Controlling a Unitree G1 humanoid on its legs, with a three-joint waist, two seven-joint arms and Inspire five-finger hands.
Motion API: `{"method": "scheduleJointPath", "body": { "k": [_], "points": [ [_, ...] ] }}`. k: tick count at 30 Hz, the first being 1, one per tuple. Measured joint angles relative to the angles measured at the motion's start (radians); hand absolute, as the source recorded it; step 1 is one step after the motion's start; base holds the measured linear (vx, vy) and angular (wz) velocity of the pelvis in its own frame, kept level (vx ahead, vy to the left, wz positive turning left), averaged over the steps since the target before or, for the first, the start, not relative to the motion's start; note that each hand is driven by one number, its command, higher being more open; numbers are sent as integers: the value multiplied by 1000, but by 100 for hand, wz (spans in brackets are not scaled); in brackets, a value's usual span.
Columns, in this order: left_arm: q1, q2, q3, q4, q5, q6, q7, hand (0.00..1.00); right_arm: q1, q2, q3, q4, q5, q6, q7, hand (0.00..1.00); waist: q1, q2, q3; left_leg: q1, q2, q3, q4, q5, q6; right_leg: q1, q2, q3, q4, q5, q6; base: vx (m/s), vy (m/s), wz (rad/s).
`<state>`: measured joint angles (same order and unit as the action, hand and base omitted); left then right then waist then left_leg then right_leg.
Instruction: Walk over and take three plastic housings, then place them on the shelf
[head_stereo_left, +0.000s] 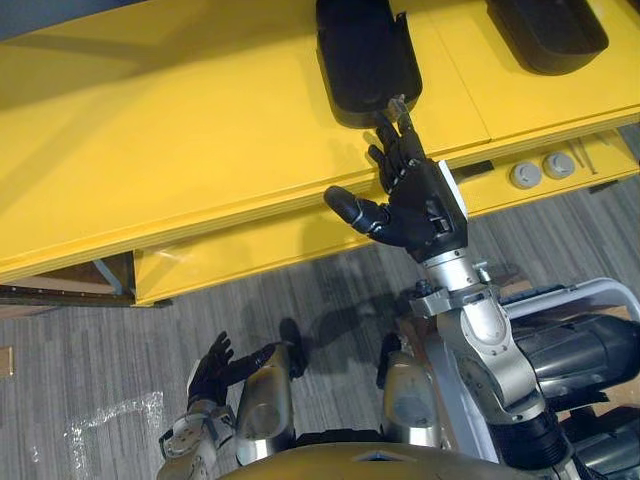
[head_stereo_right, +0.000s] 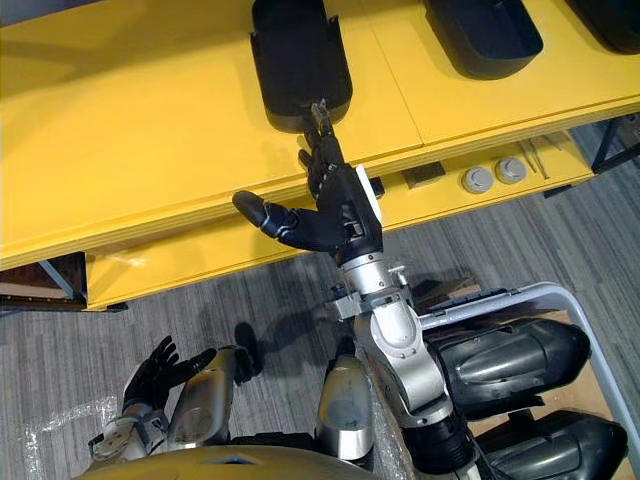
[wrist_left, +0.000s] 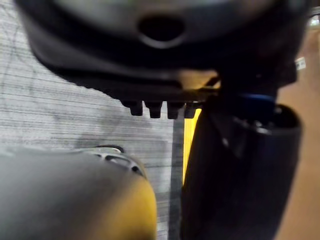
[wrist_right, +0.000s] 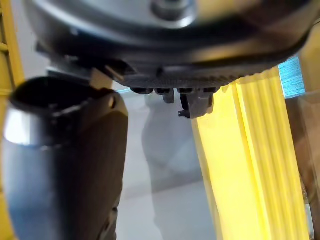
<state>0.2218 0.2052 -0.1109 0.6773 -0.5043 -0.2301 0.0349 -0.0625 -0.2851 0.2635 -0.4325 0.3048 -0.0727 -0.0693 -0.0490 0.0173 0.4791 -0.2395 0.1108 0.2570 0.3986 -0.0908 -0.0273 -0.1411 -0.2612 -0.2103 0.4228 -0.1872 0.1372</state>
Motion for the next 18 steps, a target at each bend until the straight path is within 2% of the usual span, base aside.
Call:
{"method": "scheduleJointPath", "body": {
  "k": [4,7,12,18],
  "points": [
    [0,-1,-1,2,0,0,-2,100,-32,1,-5,47,-25,2,-31,100,0,4,2,-1,-12,-7,-4,5,-2,-13,-13,-3,33,-20,-1,-17,-49,7],
    [0,-10,-2,1,0,0,-3,100,-79,2,-33,85,-25,11,-50,100,-2,18,10,-1,-21,-9,-13,15,3,-16,-19,-4,40,-23,0,2,-27,7],
    [0,-18,-2,1,0,3,-10,100,-155,0,-76,125,-24,40,-52,100,-4,35,16,0,-34,-17,-24,26,7,-16,-31,-13,47,-27,3,-8,-12,8],
    [0,-19,-4,1,0,16,-27,100,-236,-14,-97,207,-27,42,-47,100,-3,52,14,6,-50,-31,-56,49,12,-12,-44,-26,49,-26,5,-15,-12,9]
  ]
}}
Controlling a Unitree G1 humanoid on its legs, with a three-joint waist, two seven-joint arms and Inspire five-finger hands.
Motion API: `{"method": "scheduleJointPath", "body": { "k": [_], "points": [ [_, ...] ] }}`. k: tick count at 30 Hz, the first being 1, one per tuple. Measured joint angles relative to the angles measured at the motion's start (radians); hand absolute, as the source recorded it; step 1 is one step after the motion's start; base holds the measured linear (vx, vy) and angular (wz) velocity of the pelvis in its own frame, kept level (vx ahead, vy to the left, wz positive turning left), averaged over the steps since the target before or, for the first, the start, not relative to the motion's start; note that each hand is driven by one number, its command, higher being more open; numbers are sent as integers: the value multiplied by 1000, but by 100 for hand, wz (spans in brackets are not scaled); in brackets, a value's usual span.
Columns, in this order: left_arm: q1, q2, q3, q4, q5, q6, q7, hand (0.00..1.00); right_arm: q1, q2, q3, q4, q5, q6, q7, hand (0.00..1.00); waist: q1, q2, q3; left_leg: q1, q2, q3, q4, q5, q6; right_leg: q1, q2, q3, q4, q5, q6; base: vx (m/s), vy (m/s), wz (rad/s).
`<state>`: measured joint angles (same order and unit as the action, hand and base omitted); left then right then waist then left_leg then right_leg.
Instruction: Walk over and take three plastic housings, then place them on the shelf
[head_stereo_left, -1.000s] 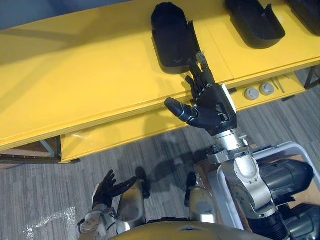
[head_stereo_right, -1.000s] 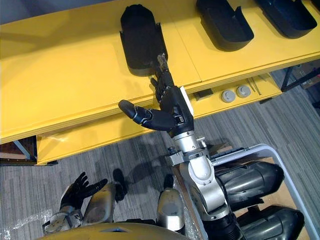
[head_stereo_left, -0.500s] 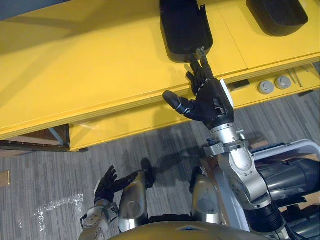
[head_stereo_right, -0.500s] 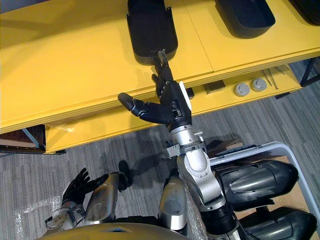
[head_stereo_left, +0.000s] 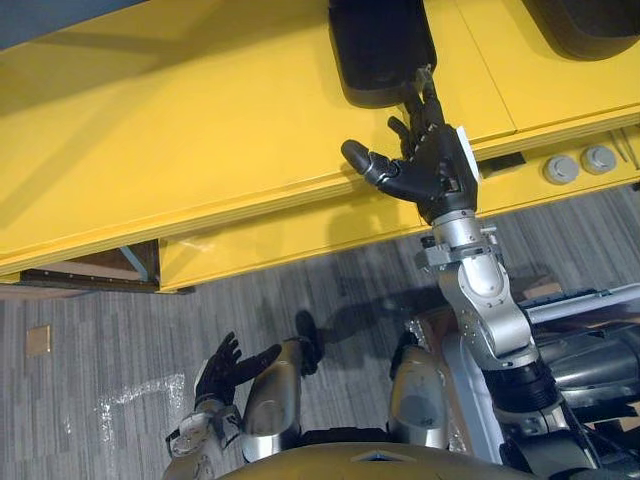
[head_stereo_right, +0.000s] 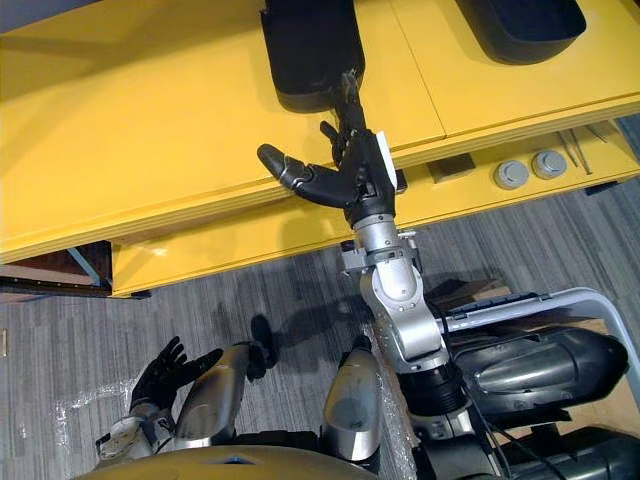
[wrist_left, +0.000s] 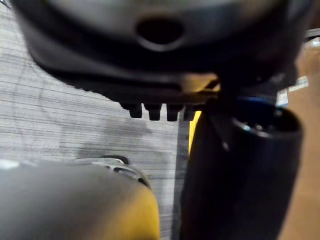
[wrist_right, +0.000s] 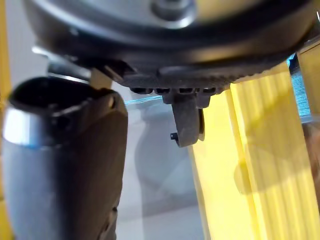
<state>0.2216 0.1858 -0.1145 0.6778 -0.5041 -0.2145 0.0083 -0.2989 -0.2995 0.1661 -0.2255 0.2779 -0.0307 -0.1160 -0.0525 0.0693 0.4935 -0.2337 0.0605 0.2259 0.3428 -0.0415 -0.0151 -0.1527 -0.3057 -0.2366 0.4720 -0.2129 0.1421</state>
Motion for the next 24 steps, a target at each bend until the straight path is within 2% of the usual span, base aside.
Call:
{"method": "scheduleJointPath", "body": {
  "k": [5,18,21,24],
  "points": [
    [0,-2,-15,0,0,6,-13,100,-69,-21,-2,78,-37,2,0,100,4,24,0,18,-10,-6,-28,15,2,14,-8,-5,0,3,4,-30,-10,5],
    [7,-4,-36,0,5,26,-28,100,-112,-18,-36,126,-35,2,-9,100,22,44,-2,49,-15,-12,-104,54,-6,37,2,-16,-49,20,-1,-9,-9,2],
    [14,-12,-34,2,5,23,-33,100,-40,-4,-39,73,-32,-3,-16,100,24,44,-13,82,-14,-9,-144,61,-8,78,17,-25,-113,42,5,62,-14,-4],
    [31,-21,-30,22,18,23,-33,100,130,27,-41,-38,-17,-21,-9,100,21,29,-73,110,-14,2,-204,76,-4,113,35,-32,-200,77,14,162,-18,-8]
  ]
}}
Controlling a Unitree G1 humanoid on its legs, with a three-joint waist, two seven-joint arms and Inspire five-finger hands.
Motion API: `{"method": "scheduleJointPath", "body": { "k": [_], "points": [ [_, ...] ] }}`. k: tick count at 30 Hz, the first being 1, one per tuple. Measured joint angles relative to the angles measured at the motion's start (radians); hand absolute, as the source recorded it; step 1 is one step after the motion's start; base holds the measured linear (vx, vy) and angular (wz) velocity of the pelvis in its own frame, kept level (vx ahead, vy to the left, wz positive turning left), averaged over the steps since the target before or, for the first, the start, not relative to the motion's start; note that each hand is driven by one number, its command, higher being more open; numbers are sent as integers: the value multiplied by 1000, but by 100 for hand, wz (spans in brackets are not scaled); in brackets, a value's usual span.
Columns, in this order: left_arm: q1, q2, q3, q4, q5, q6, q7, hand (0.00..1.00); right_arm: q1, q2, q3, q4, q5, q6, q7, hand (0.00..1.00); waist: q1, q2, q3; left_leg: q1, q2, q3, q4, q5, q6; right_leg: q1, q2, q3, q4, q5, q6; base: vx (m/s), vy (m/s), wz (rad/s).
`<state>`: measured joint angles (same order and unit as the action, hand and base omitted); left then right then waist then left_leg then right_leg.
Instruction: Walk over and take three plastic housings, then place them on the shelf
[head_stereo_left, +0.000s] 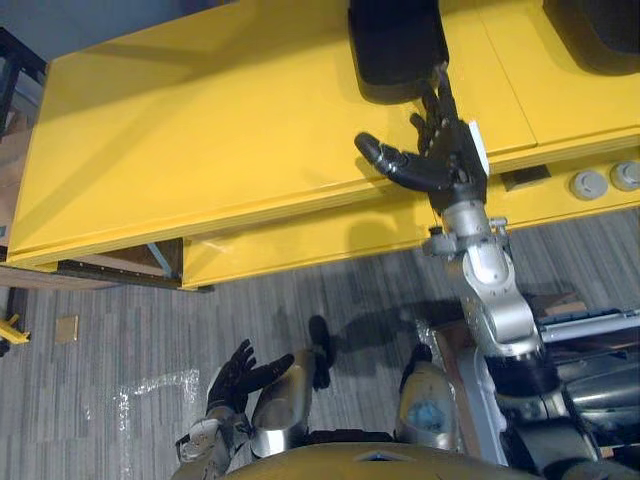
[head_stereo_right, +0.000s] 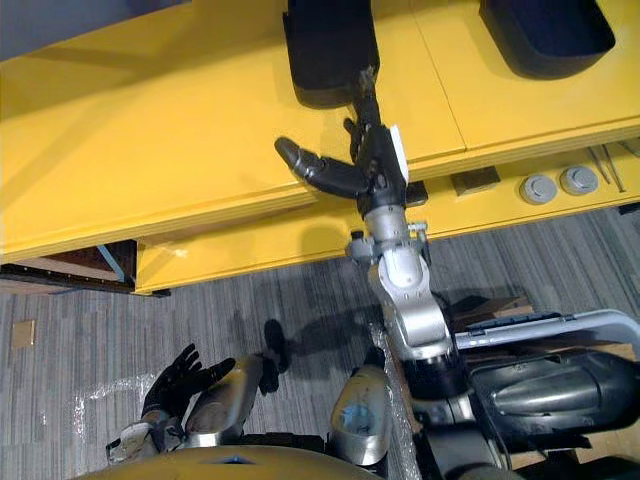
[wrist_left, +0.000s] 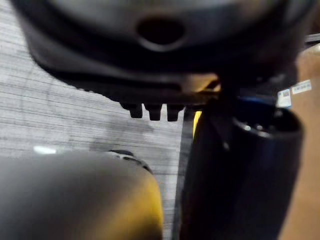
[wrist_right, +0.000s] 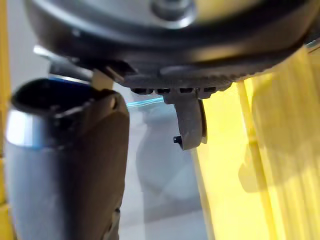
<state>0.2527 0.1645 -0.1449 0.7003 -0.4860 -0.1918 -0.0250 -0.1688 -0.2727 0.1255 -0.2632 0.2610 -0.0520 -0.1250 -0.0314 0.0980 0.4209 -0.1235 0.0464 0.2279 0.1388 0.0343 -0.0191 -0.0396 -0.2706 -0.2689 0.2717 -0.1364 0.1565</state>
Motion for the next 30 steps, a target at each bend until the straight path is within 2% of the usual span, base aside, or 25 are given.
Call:
{"method": "scheduleJointPath", "body": {
  "k": [2,5,7,8,11,13,14,17,18,20,22,24,26,30],
  "points": [
    [14,2,3,3,51,0,0,100,101,14,-17,-60,0,-11,0,100,-6,-19,-57,18,-1,13,-41,9,-2,28,12,-1,-61,26,5,260,2,-15],
    [24,31,2,12,152,0,-8,100,206,56,-100,-116,14,-50,4,100,-31,-70,-144,78,-5,38,-114,14,-7,77,23,8,-135,52,15,156,12,-18],
    [21,42,2,19,185,0,-17,100,256,64,-153,-145,73,-64,30,100,-33,-93,-183,114,-4,65,-150,17,-11,82,28,32,-142,61,15,149,26,-40],
    [16,44,1,22,193,0,-21,100,292,67,-184,-167,113,-73,47,100,-39,-108,-197,140,-4,83,-169,17,-12,89,30,48,-146,66,18,126,40,-42],
    [-28,43,-32,65,272,3,-29,100,346,76,-236,-177,150,-98,69,100,-61,-127,-223,177,-4,128,-208,21,-16,82,36,95,-152,84,13,49,70,-50],
    [-70,44,-86,92,353,12,-43,100,393,85,-283,-177,176,-111,68,100,-87,-142,-237,206,-3,198,-223,13,-19,57,46,172,-154,108,9,-7,103,-89],
    [-78,45,-96,97,369,21,-49,100,407,90,-294,-177,182,-113,68,100,-96,-143,-238,212,-1,216,-224,9,-19,50,49,195,-156,116,5,-27,86,-96],
    [-101,36,-155,120,378,65,-62,100,499,130,-361,-176,247,-116,69,100,-169,-147,-243,248,1,343,-228,-16,-24,18,67,317,-184,161,-1,-45,53,-107],
    [-102,35,-158,124,378,67,-63,100,510,134,-367,-175,263,-118,68,100,-176,-147,-243,251,1,353,-228,-19,-25,17,69,329,-189,166,0,-59,19,-105],
    [-106,30,-165,140,379,89,-66,100,578,161,-400,-142,306,-142,45,100,-224,-143,-247,262,7,419,-228,-34,-41,-5,86,388,-209,189,-3,-45,-29,-83],
    [-106,31,-171,145,380,105,-65,100,620,180,-418,-90,302,-158,14,100,-249,-141,-248,272,16,455,-228,-38,-43,-14,101,419,-214,196,-5,-48,-77,-64],
    [-108,30,-181,146,379,125,-55,100,658,183,-420,-9,302,-160,-17,100,-258,-138,-263,273,23,477,-229,-36,-52,-23,113,442,-224,196,-5,-49,-106,-49],
    [-125,31,-207,154,377,154,-36,100,655,183,-398,168,255,-160,-57,100,-264,-137,-268,282,30,498,-228,-19,-74,-25,119,436,-229,181,-17,-41,-121,-31],
    [-126,2,-211,167,361,180,-17,100,633,184,-358,365,132,-160,-125,100,-262,-110,-282,292,53,503,-226,-5,-83,-18,142,424,-242,173,-26,-80,-118,-6]
  ]
}}
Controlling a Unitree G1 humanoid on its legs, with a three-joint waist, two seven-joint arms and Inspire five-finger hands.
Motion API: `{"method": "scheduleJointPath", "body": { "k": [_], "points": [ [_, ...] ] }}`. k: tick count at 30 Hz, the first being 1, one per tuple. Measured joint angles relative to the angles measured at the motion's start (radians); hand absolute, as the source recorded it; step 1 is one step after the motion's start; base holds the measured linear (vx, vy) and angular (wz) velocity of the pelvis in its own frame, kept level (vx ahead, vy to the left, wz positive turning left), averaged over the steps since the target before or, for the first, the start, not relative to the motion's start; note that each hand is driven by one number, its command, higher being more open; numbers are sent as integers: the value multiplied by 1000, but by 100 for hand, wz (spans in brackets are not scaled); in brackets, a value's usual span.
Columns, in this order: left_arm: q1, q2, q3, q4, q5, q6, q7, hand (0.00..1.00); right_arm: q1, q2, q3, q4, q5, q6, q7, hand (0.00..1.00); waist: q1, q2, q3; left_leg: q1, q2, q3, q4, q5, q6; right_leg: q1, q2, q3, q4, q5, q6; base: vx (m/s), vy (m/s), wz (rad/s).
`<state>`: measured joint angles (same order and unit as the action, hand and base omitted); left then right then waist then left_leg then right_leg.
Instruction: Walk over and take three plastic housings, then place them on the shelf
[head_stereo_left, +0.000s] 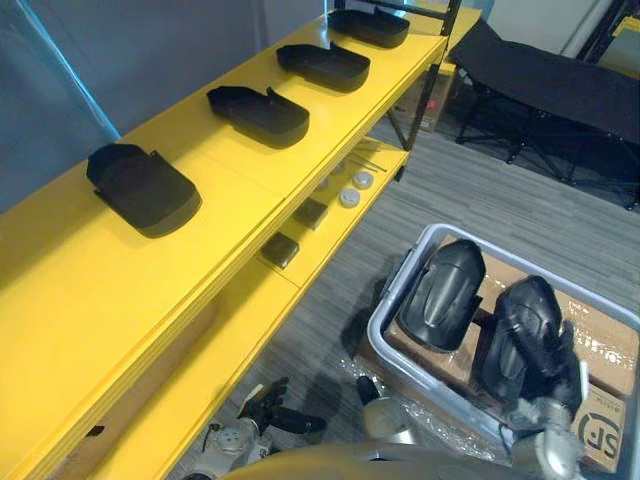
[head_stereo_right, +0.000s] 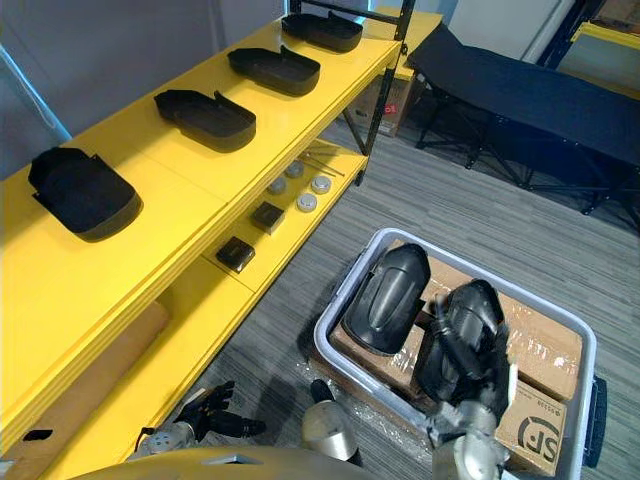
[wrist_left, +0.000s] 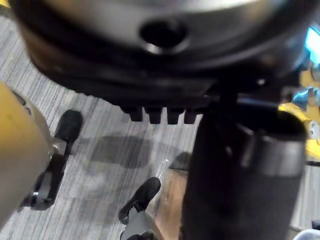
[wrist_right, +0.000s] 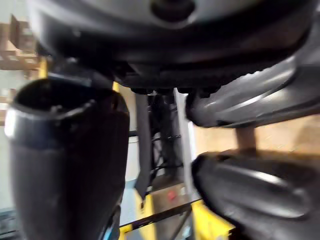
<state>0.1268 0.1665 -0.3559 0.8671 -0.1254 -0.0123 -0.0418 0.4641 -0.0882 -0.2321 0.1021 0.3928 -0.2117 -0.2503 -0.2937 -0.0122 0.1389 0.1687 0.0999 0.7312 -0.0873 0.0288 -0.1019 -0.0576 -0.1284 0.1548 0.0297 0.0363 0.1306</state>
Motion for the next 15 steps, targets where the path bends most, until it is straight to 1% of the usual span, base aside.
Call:
{"method": "scheduleJointPath", "body": {
  "k": [1,2,3,4,5,6,7,8,10,11,12,13,14,15],
  "points": [
    [6,-6,2,6,-3,1,-1,100,0,1,0,14,-31,0,-9,100,7,11,-8,2,1,-18,16,-4,-5,8,2,-4,-8,-1,-6,-67,-62,5],
    [9,-8,10,8,-4,2,-1,100,-2,3,1,14,-36,-1,-12,100,15,9,-10,-9,2,-50,53,-28,-7,12,0,-2,-12,1,-10,-62,-47,-20],
    [22,-16,49,5,-28,2,3,100,-29,1,3,14,-35,-7,-13,100,46,9,-11,-67,-6,-244,169,-117,25,3,9,26,-13,8,-16,-73,-32,-62],
    [40,-20,108,-7,-48,4,10,100,-68,-4,21,17,-35,-25,-8,100,75,13,-11,-115,-27,-399,264,-194,23,-6,31,67,-10,14,-25,-80,-20,-83],
    [44,-21,138,-6,-66,-2,14,100,-87,-10,34,18,-36,-35,-2,100,89,13,-11,-129,-41,-466,301,-225,28,-7,44,84,-11,18,-34,-74,29,-116],
    [55,-25,189,-6,-77,-23,23,100,-129,-27,63,19,-36,-40,10,100,129,15,-11,-142,-58,-554,361,-280,44,-8,68,124,-16,29,-61,-60,95,-120],
    [73,-25,222,-6,-78,-43,29,100,-161,-35,84,19,-43,-44,22,100,149,15,-11,-148,-60,-577,401,-312,58,-11,86,141,-17,37,-78,-75,117,-134],
    [79,-32,253,-1,-92,-56,29,100,-190,-35,104,18,-75,-65,30,100,168,12,-12,-163,-56,-576,442,-343,58,-19,103,139,-17,44,-90,-67,101,-89],
    [77,-35,257,1,-94,-85,26,100,-222,-36,131,11,-74,-85,31,100,183,11,-17,-193,-53,-560,478,-369,60,-52,105,125,-3,44,-90,-39,73,-53],
    [74,-39,260,1,-86,-114,20,100,-245,-35,149,10,-72,-86,29,100,187,9,-16,-213,-50,-547,495,-378,67,-78,104,119,24,45,-87,19,74,-37],
    [70,-41,260,1,-64,-131,18,100,-251,-35,160,4,-72,-86,26,100,190,10,-13,-229,-46,-546,514,-383,73,-102,105,116,51,46,-82,52,58,-25],
    [63,-43,256,0,-52,-142,16,100,-254,-34,166,0,-72,-86,24,100,189,16,-4,-241,-45,-545,546,-388,84,-121,113,113,86,35,-66,58,64,-10],
    [55,-48,256,-2,-39,-145,16,100,-248,-28,169,-1,-69,-86,19,100,193,25,5,-261,-41,-561,601,-405,96,-148,124,110,145,17,-37,42,62,-9],
    [46,-50,256,-2,-28,-145,17,100,-240,-23,169,-3,-66,-86,16,100,196,28,13,-268,-40,-576,629,-413,97,-156,129,107,174,8,-25,43,74,-19]
  ]
}}
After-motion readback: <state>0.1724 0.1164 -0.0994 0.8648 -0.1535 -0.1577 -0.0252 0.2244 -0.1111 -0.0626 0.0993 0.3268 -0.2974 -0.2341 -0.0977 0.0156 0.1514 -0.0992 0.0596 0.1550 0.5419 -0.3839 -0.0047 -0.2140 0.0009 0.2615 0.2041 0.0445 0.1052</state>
